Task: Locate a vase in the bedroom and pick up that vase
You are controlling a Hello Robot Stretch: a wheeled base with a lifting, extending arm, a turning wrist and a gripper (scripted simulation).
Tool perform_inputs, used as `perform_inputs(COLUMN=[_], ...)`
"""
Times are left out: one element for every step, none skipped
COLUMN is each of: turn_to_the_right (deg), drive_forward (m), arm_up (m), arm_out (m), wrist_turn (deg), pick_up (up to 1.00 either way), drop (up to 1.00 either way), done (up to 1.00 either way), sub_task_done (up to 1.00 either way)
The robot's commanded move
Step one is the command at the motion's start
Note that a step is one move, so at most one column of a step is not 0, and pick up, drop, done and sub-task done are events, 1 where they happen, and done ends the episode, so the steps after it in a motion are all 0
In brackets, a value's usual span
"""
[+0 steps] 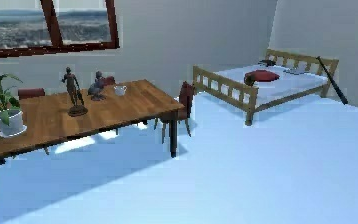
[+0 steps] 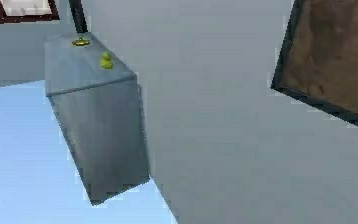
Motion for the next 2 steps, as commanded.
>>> perform_inputs(turn_to_the_right=[-30.0,0.0], drive_forward=[0.00,0.10], arm_up=[0.00,0.00], arm_out=[0.00,0.00], wrist_turn=[0.0,0.0], pick_up=[0.00,0.00], drop=[0.00,0.00], done=[0.00,0.00], sub_task_done=[0.00,0.00])
